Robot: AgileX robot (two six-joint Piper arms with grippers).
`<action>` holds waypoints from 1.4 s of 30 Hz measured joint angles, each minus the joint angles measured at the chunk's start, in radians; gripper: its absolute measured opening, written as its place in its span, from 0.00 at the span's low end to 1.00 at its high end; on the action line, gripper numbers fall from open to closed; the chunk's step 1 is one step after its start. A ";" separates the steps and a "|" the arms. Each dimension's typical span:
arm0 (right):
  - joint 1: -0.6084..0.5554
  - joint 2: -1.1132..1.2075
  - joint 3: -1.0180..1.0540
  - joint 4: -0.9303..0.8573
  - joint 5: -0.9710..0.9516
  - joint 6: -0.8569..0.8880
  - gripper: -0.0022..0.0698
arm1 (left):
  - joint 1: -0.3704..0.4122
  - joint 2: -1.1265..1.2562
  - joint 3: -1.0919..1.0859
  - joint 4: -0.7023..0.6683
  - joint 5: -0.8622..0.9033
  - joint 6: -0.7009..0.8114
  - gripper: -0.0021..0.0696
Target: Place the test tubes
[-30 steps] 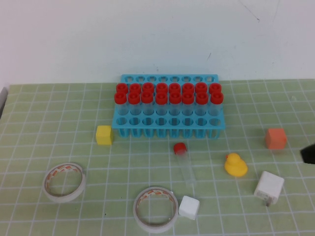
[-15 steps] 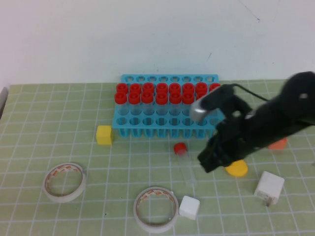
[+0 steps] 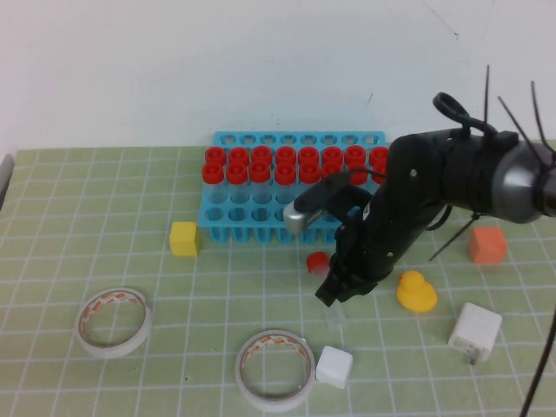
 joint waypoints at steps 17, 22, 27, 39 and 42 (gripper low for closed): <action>0.000 0.130 -0.089 -0.010 0.061 0.142 0.59 | 0.000 0.000 0.000 0.000 -0.012 0.000 0.03; 0.000 0.146 -0.089 -0.010 0.062 0.161 0.52 | 0.000 0.000 0.000 0.000 -0.012 0.000 0.03; 0.002 0.148 -0.089 -0.010 0.062 0.192 0.35 | 0.000 0.000 0.000 0.000 -0.012 0.000 0.03; 0.004 0.126 -0.090 -0.082 0.054 0.199 0.35 | 0.000 0.000 0.023 0.000 -0.041 0.000 0.03; 0.016 0.072 -0.090 -0.125 0.013 0.227 0.35 | 0.000 0.000 0.035 0.000 -0.058 0.000 0.03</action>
